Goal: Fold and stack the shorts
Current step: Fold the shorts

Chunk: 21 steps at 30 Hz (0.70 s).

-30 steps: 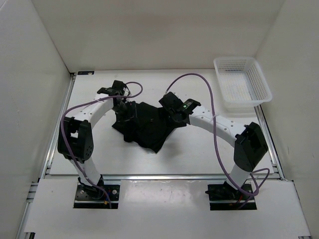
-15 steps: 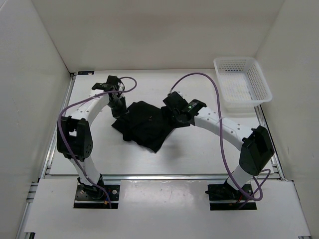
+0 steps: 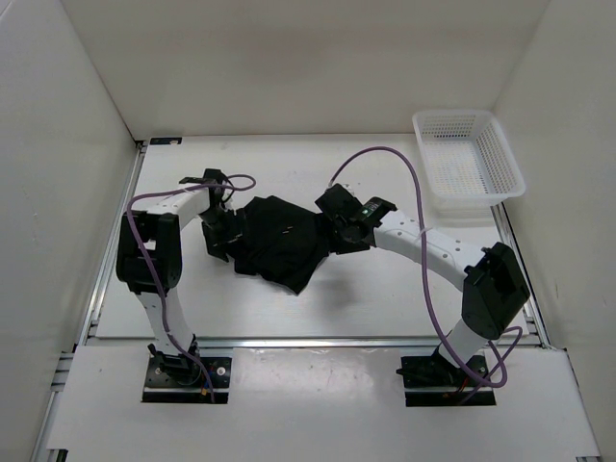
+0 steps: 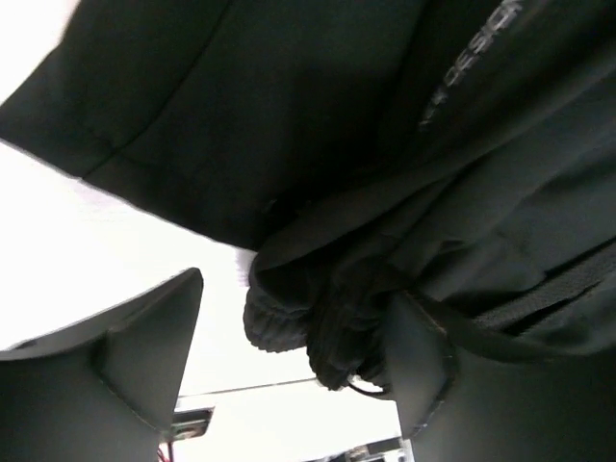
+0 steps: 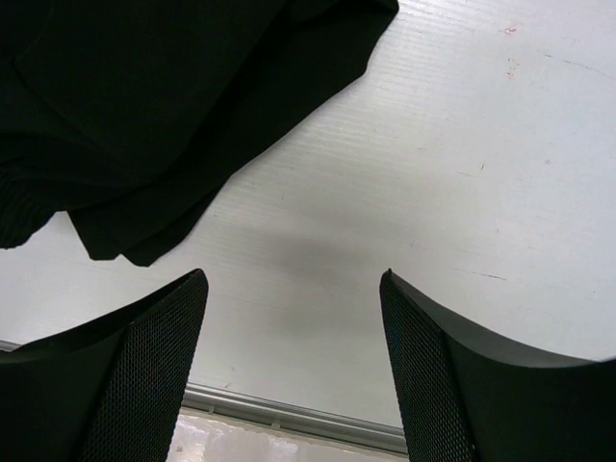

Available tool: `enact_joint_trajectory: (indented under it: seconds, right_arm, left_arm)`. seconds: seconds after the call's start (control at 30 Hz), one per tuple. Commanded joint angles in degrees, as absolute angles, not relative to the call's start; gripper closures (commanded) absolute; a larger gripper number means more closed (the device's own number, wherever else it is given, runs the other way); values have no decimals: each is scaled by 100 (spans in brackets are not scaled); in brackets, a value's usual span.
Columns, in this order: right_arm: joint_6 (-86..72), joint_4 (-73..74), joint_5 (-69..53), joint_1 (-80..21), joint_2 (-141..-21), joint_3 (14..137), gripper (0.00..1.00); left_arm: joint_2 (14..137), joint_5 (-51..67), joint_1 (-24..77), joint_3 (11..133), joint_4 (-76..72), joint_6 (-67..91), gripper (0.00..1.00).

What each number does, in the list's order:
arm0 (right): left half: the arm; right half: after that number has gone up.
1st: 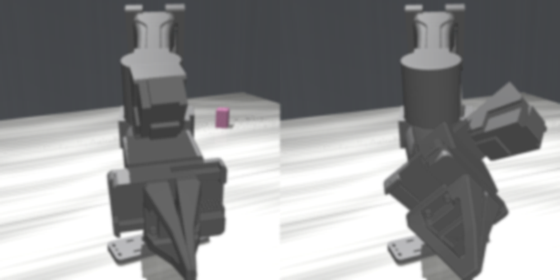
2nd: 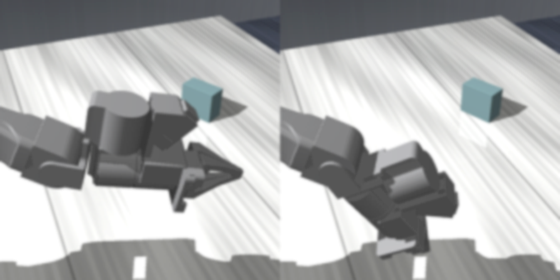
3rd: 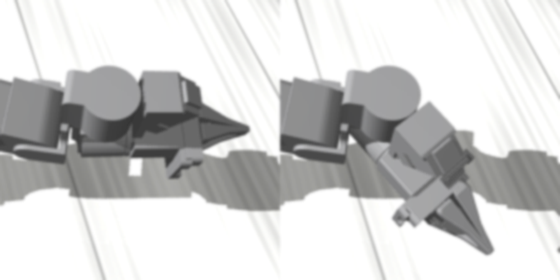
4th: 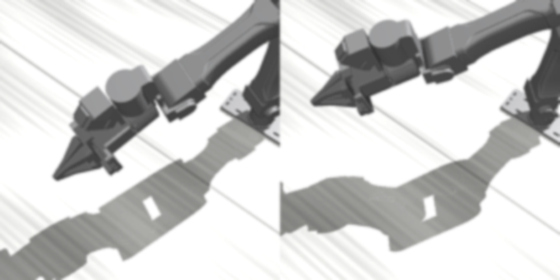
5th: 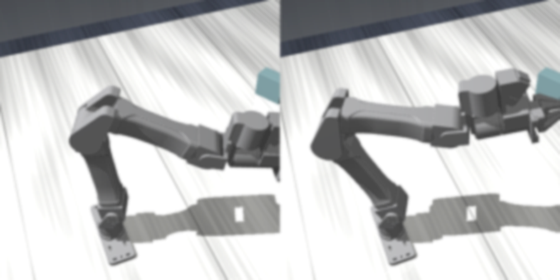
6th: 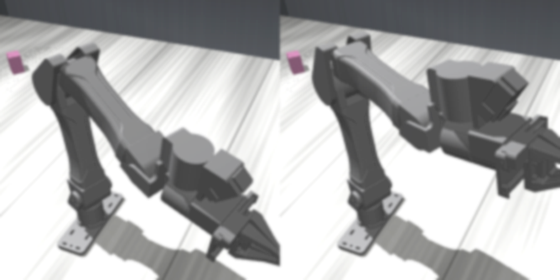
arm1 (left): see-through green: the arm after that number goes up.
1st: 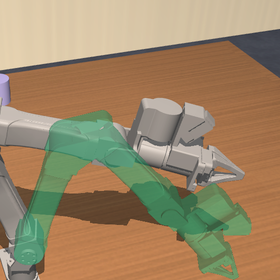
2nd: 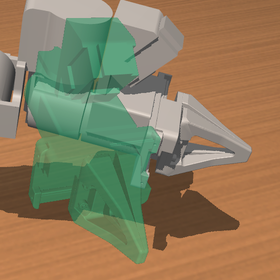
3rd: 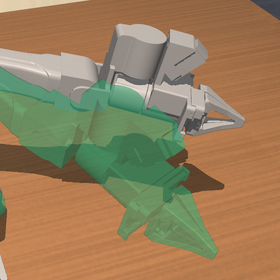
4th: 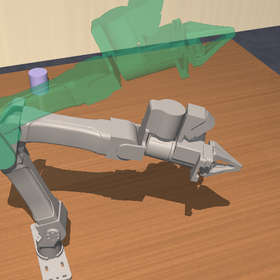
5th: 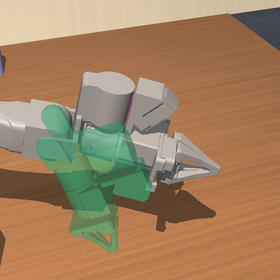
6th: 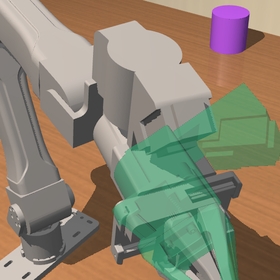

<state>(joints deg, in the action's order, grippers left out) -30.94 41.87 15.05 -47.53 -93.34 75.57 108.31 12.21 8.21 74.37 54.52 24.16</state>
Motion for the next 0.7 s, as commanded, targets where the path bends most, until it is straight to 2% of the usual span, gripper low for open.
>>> enact_joint_trajectory:
  seconds: [0.0, 0.03, 0.17, 0.27, 0.37, 0.53, 0.67]
  right_arm:
    - [-3041, 4140, 1608, -4729, -9141, 7541, 23]
    - [-3041, 4140, 1608, -4729, -9193, 7593, 23]
    - [-3041, 4140, 1661, -4729, -9193, 7594, 23]
    - [-3041, 4140, 1713, -4729, -9193, 7594, 23]
    - [-3041, 4140, 1714, -4729, -9193, 7594, 23]
    - [-3041, 4140, 1714, -4729, -9193, 7594, 23]
    - [-3041, 4140, 1714, -4729, -9193, 7594, 23]
  left_arm:
    - [10696, 1476, 826, 7462, 5273, 2303, 25]
    - [10696, 1581, 826, 7462, 5273, 2303, 43]
    - [10749, 1723, 773, 7515, 5273, 2232, 76]
    - [10749, 1784, 773, 7567, 5273, 2180, 90]
    - [10671, 1530, 773, 7707, 5493, 2180, 90]
    - [10222, 458, 905, 8733, 6317, 2180, 90]
    - [10396, 299, 905, 9210, 6451, 2118, 90]
